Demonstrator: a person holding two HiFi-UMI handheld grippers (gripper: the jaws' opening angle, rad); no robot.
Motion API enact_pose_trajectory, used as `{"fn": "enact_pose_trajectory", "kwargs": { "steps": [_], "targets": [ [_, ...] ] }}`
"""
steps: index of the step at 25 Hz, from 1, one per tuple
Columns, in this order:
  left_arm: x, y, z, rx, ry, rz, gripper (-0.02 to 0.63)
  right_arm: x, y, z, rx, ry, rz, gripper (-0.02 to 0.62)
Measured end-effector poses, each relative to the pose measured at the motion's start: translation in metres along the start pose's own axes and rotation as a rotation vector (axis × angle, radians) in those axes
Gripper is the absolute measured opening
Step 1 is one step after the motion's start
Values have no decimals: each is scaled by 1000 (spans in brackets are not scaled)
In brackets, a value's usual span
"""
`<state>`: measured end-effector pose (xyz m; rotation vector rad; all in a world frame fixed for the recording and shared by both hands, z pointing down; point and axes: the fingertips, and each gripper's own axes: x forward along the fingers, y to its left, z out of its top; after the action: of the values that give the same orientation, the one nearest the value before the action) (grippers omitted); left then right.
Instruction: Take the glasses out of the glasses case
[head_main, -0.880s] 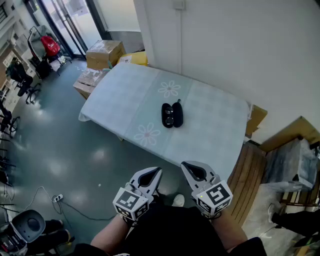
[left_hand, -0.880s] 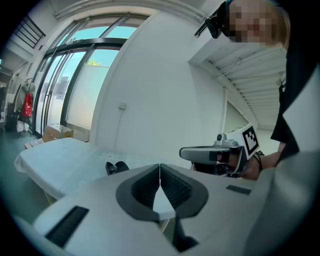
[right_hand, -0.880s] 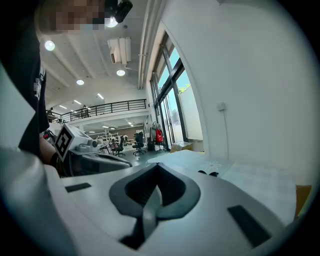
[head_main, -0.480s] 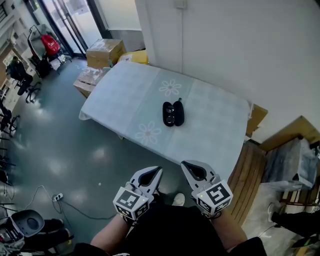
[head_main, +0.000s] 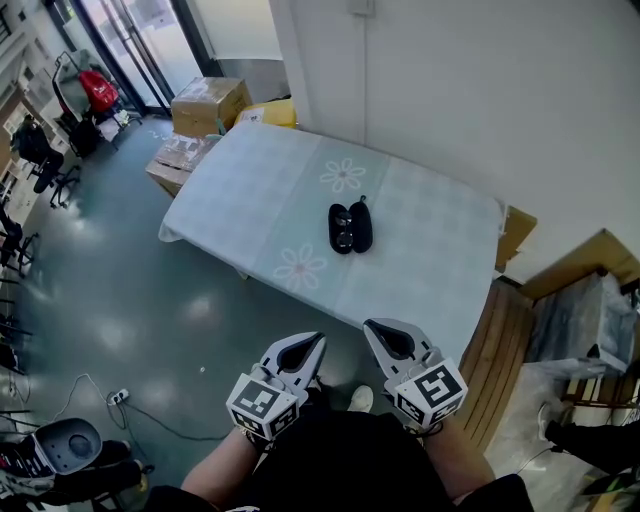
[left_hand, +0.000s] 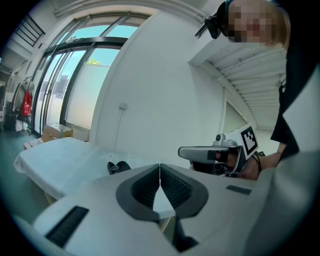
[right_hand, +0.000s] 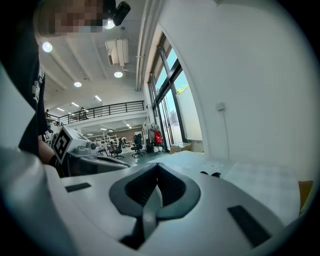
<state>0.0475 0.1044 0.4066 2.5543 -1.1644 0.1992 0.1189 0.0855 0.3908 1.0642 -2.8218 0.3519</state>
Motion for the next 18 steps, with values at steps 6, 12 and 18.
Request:
{"fn": "enact_pose_trajectory", "kwargs": {
  "steps": [6,12,18],
  "targets": [
    [0,10,0,-7,9,-25,29,13,-2,0,6,14,-27,23],
    [2,29,2,-12,17,-56,29,30,-11,2,9,25,-71,23],
    [4,50,9,-7,22,-92,29,51,-18,7,26,25,-116,23]
  ]
}}
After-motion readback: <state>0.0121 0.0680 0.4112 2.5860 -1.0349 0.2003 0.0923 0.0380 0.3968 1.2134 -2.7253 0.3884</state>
